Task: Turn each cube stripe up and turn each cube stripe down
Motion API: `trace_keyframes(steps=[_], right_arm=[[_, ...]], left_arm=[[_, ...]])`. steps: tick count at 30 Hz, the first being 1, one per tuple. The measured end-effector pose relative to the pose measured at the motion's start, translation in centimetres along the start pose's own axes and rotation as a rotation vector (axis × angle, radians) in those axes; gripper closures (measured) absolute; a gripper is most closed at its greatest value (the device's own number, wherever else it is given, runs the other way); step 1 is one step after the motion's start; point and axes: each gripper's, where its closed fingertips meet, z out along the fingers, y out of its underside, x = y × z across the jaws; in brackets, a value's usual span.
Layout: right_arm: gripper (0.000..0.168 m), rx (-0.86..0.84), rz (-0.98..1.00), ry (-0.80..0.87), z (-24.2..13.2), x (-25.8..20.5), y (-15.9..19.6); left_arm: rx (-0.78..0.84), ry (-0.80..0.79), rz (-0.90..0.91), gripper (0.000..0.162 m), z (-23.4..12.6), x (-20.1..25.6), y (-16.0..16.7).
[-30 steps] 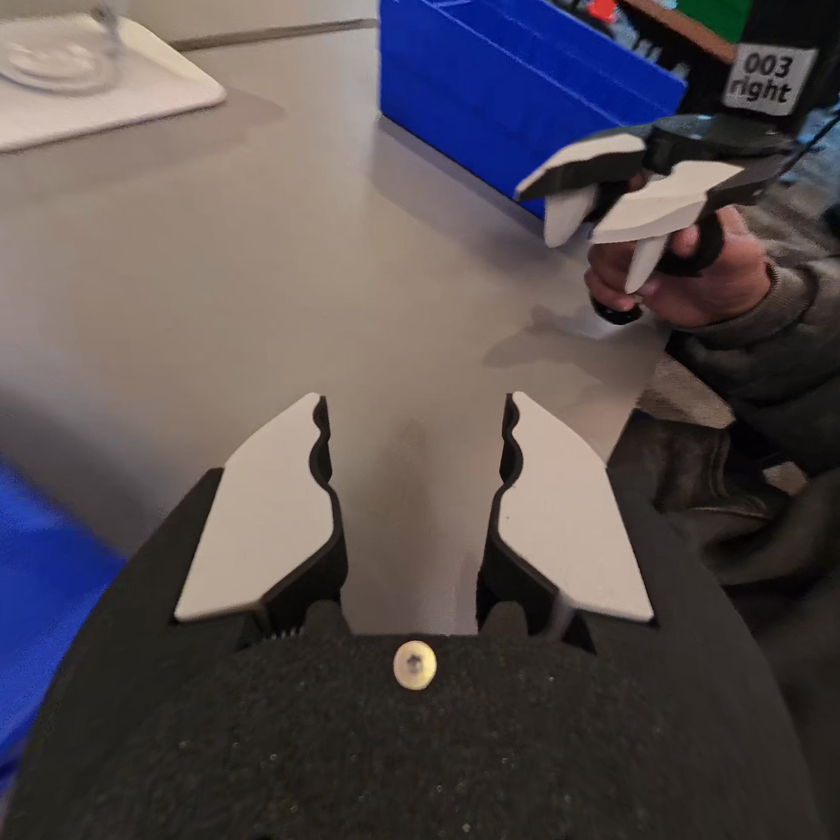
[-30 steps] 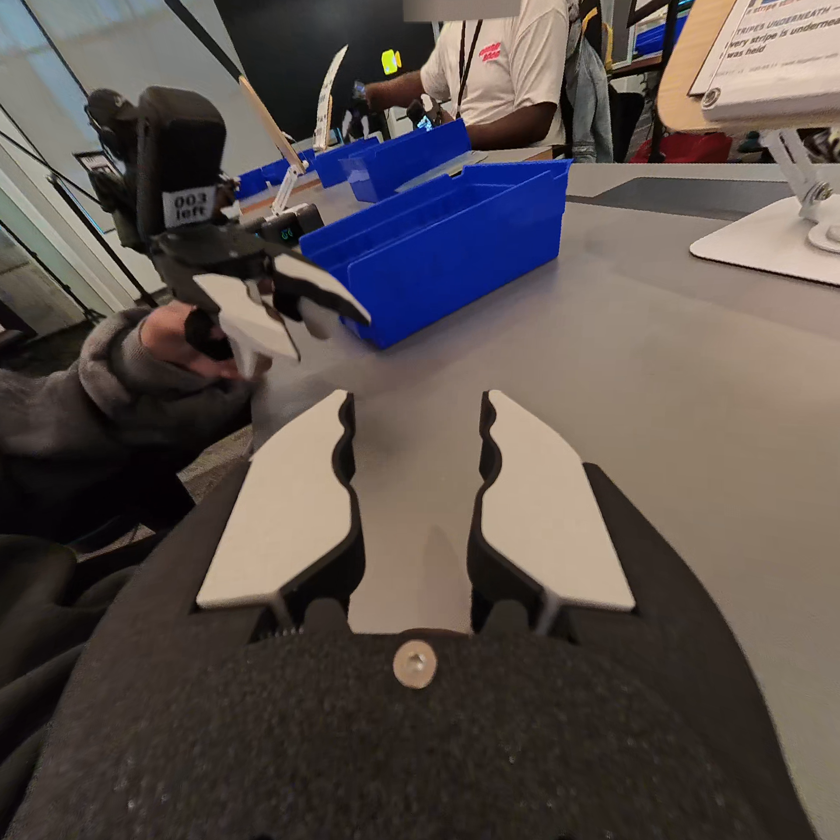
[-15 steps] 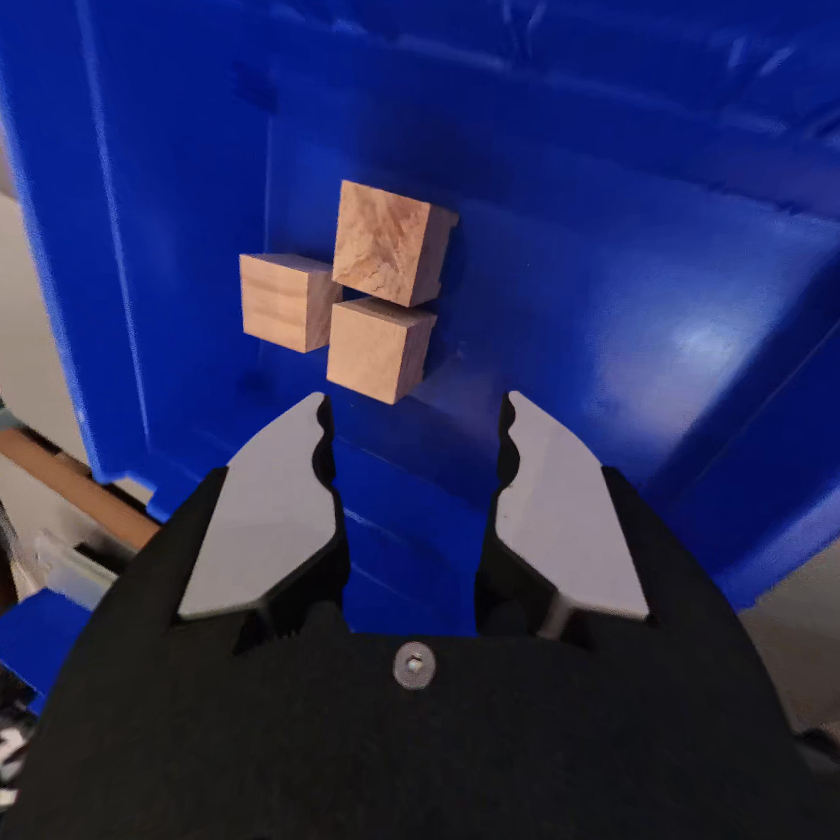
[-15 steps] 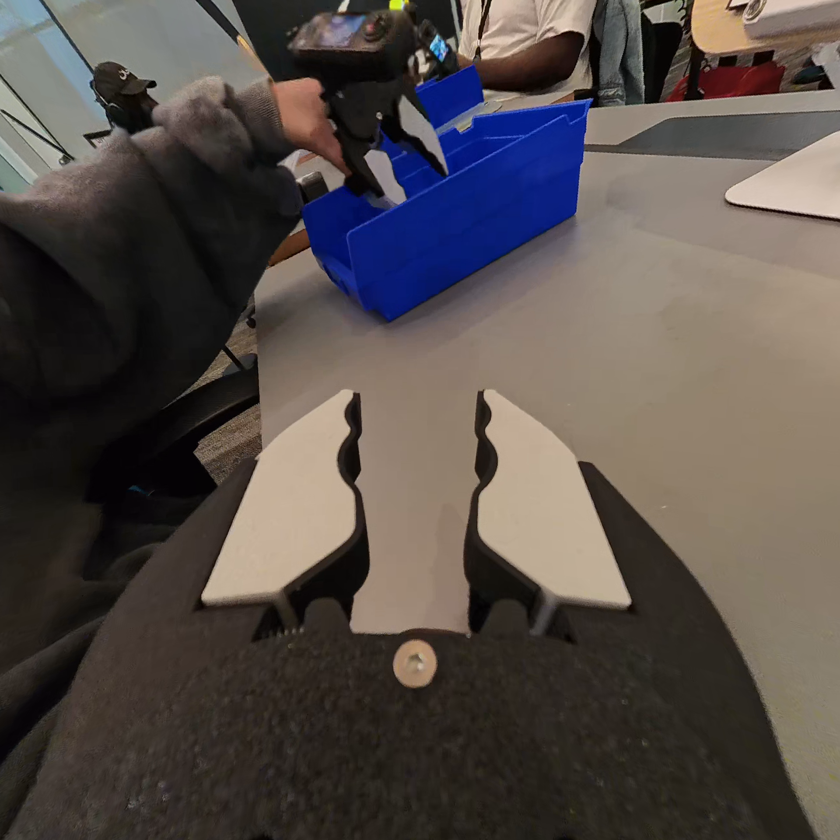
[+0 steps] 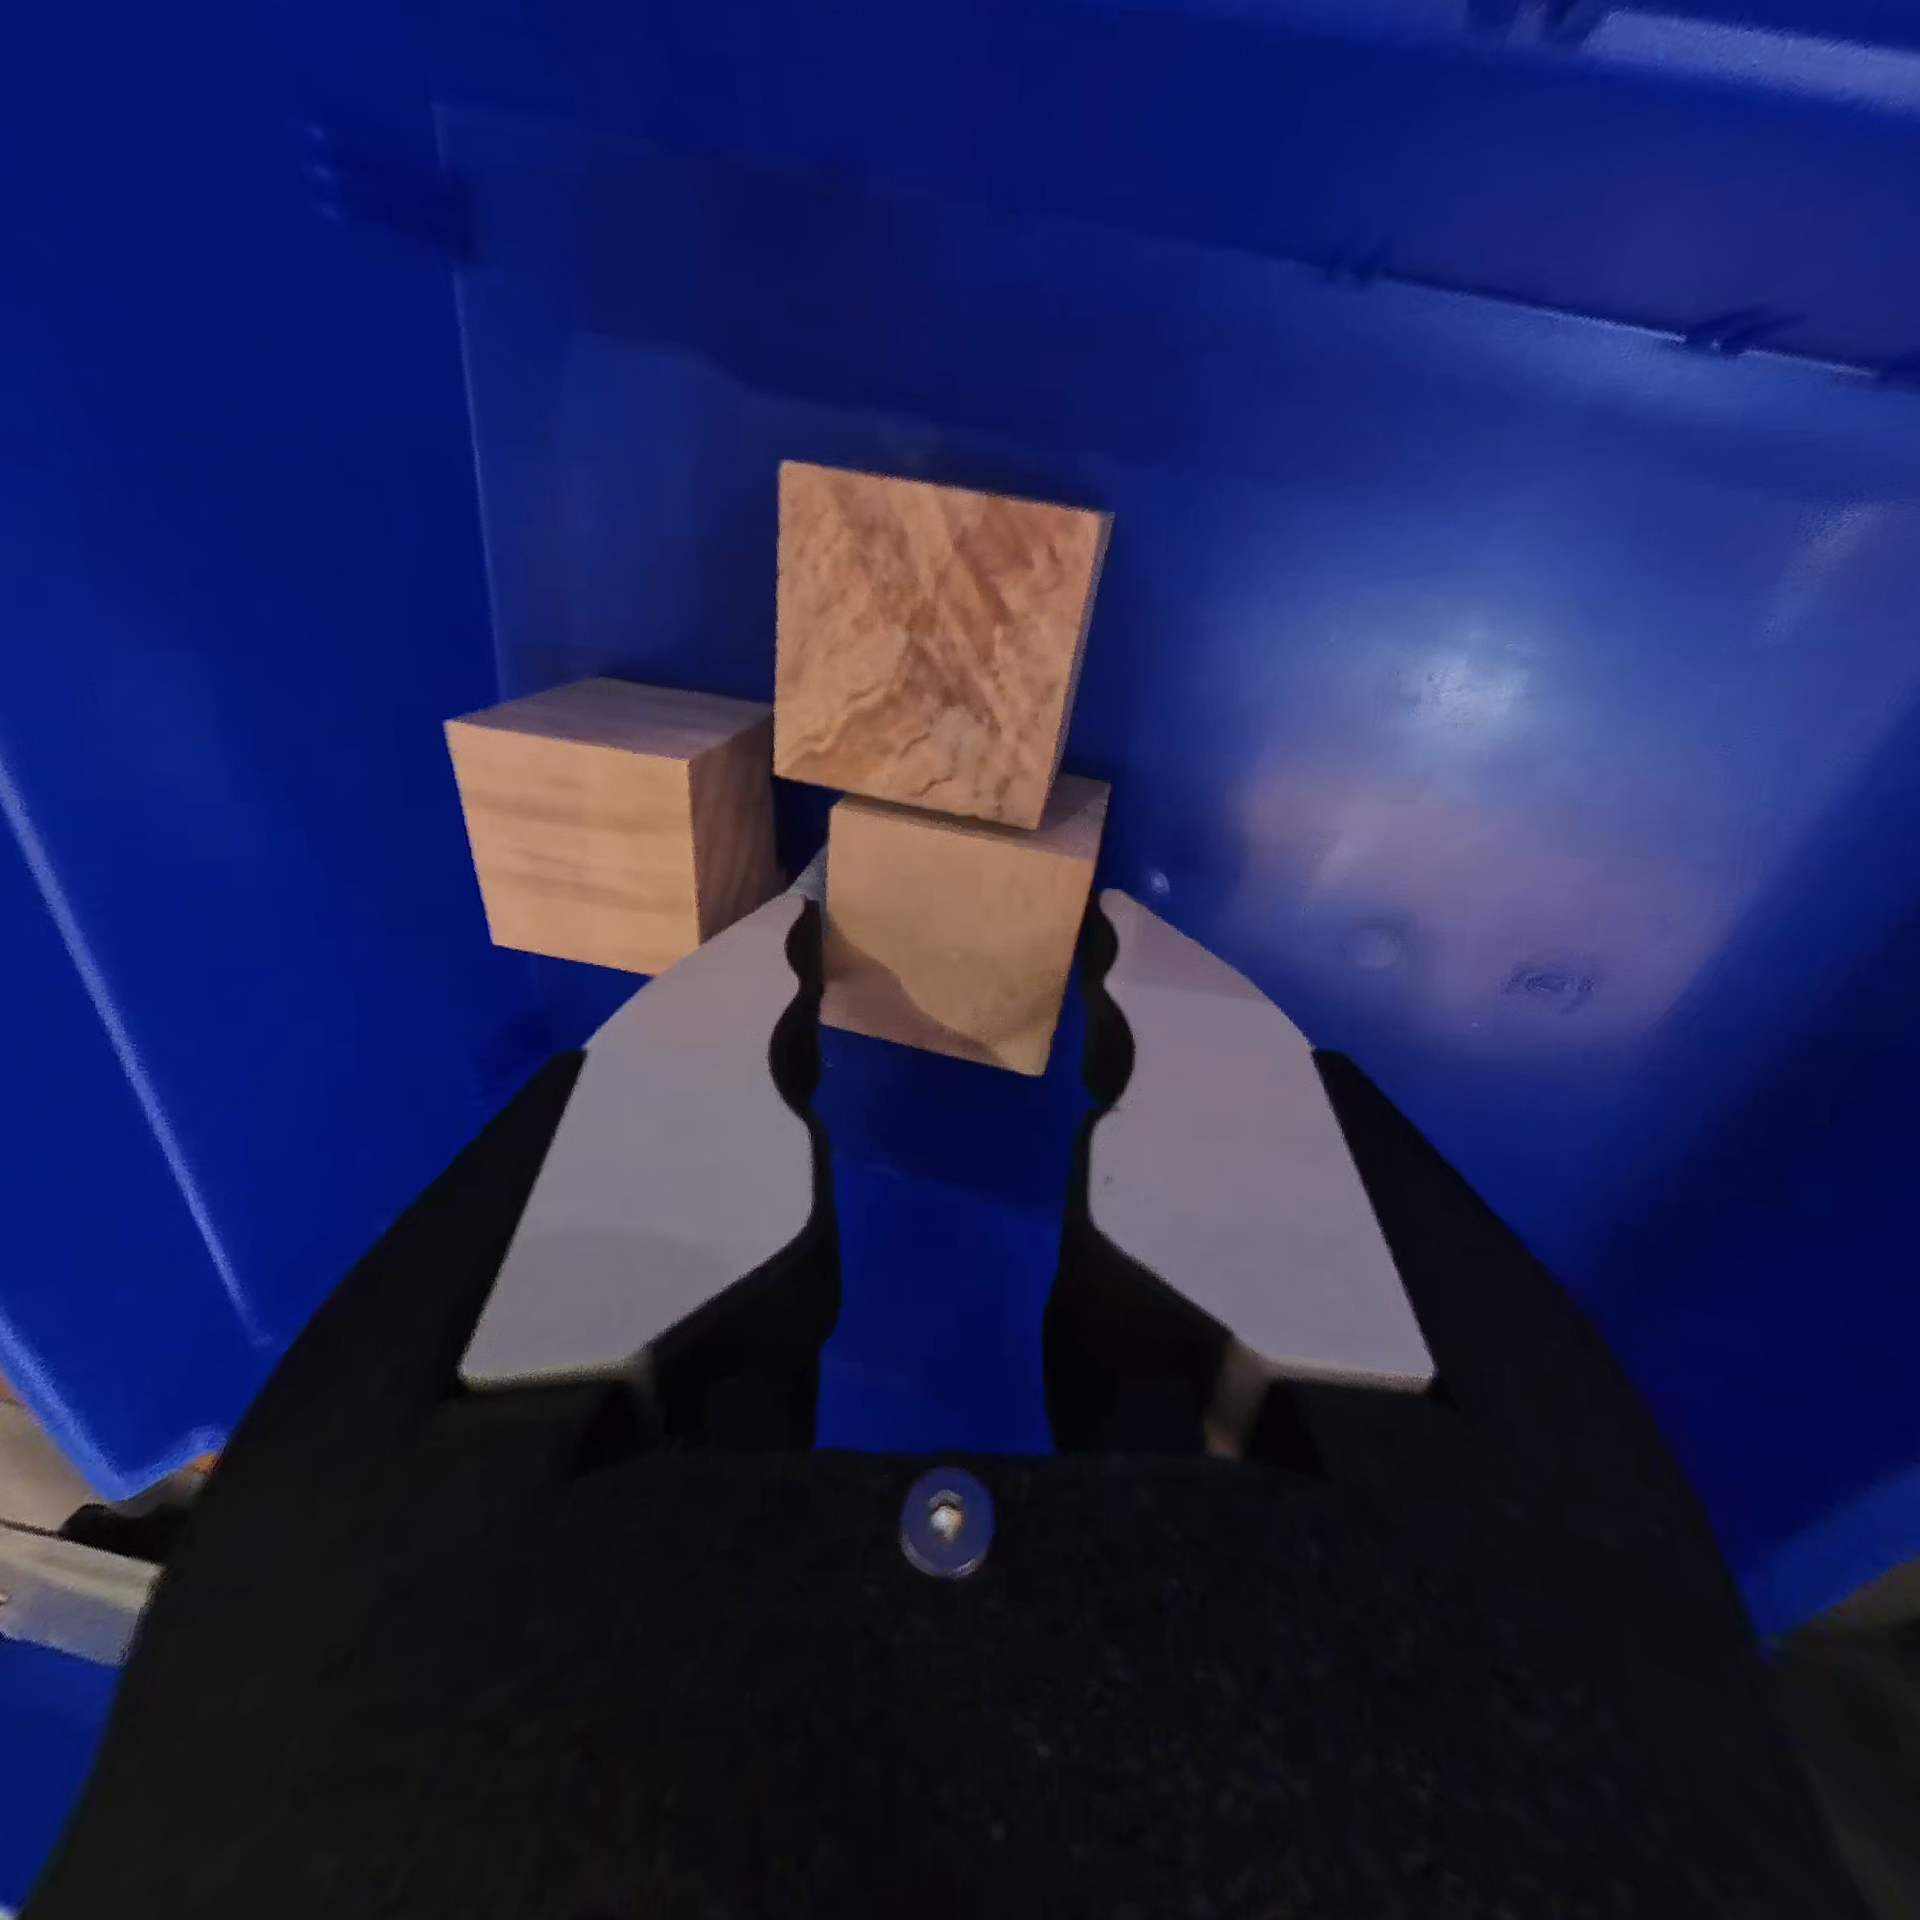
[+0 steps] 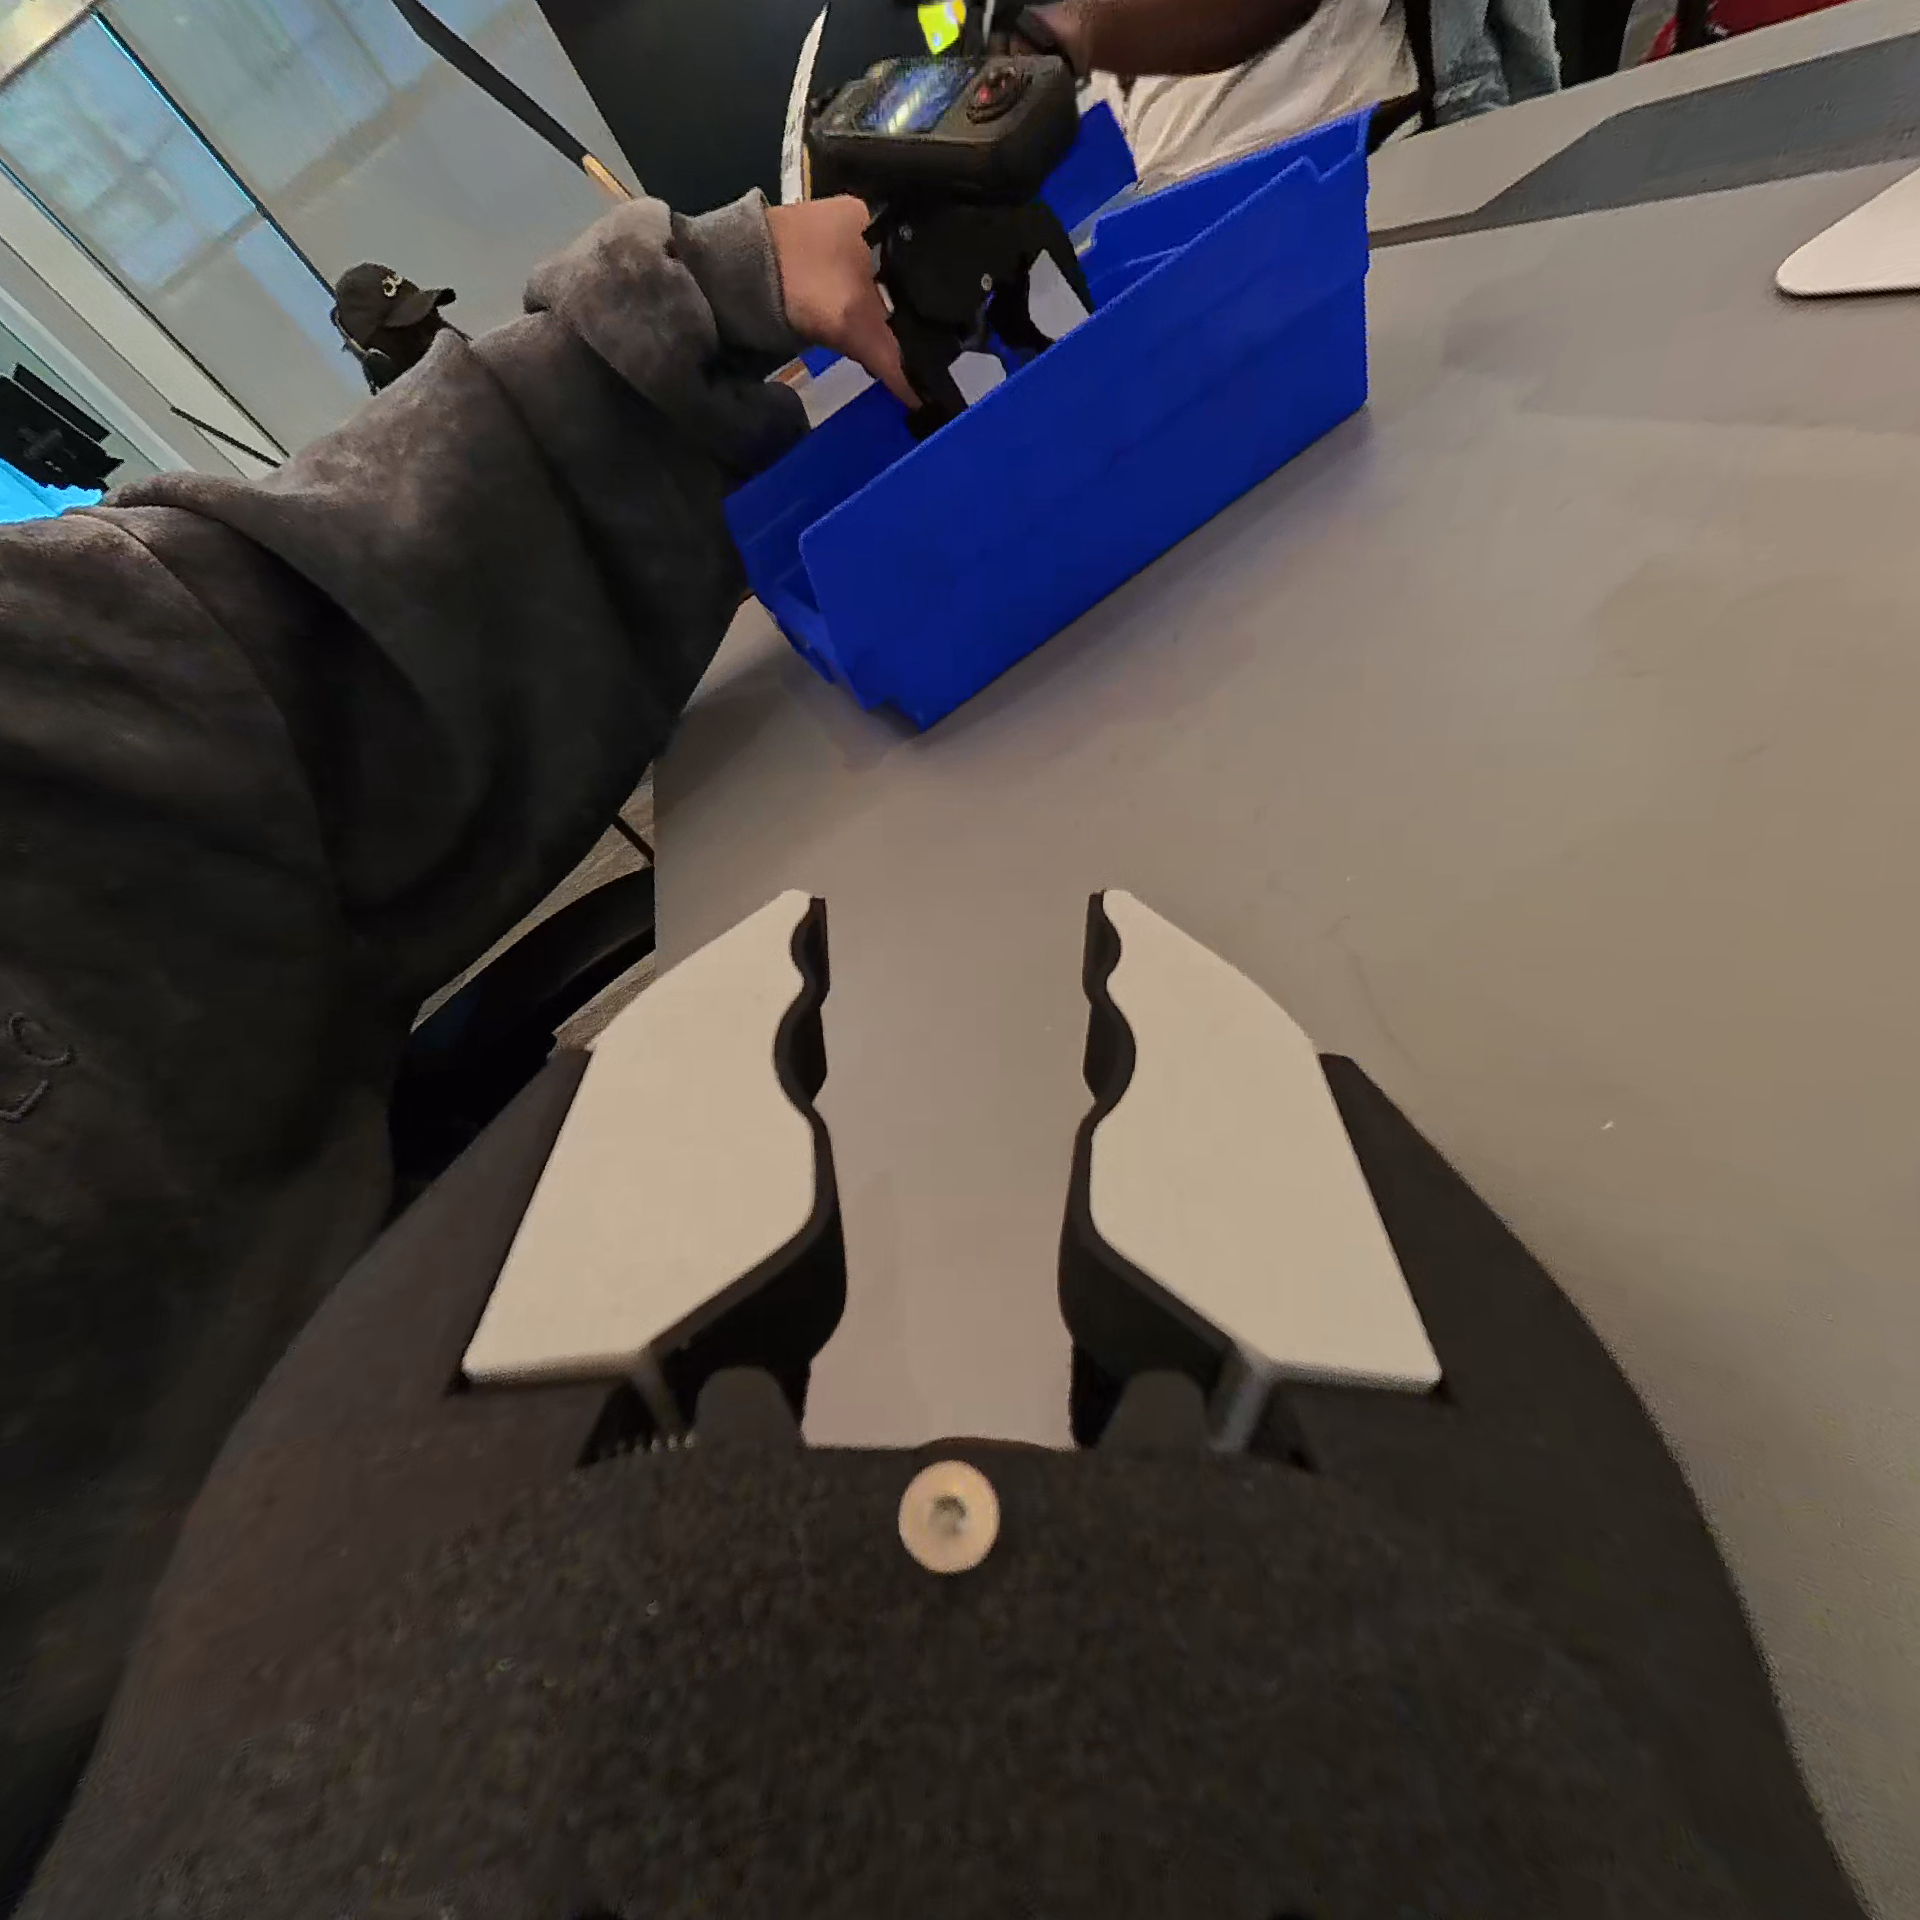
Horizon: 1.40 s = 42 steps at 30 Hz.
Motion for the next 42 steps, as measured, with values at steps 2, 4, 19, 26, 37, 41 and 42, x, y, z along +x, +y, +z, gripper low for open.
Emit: trace_keyframes(steps=[2, 4, 19, 26, 37, 41, 42], right_arm=[[0.122, -0.006, 0.007, -0.006, 0.1, 0.0, 0.1], [0.122, -0.005, 0.006, -0.009, 0.0, -0.1, 0.0], [0.124, 0.019, -0.003, 0.001, -1.1, -0.9, -1.3], [0.124, 0.034, 0.022, 0.002, -1.0, -0.9, -1.3], [0.117, 0.151, 0.081, -0.05, -2.1, -1.9, -3.6], [0.11, 0.253, 0.192, -0.142, -1.9, -3.0, -6.0], [0.109, 0.254, 0.218, -0.146, -1.5, -2.8, -6.1]], left_arm=[[-0.004, 0.006, -0.011, 0.116, -0.1, 0.5, 0.0], [0.0, -0.031, -0.017, 0.116, -0.3, 0.8, 0.2], [0.196, -0.536, -0.469, 0.116, -11.1, 6.6, -0.5], [0.698, -0.42, -0.674, 0.116, -15.8, 11.9, -13.4], [1.244, 0.7, -0.638, 0.116, -17.1, 21.5, -26.8], [1.245, 0.918, -0.715, 0.116, -15.7, 21.9, -27.5], [1.253, 0.975, -0.737, 0.116, -15.7, 21.9, -27.5]])
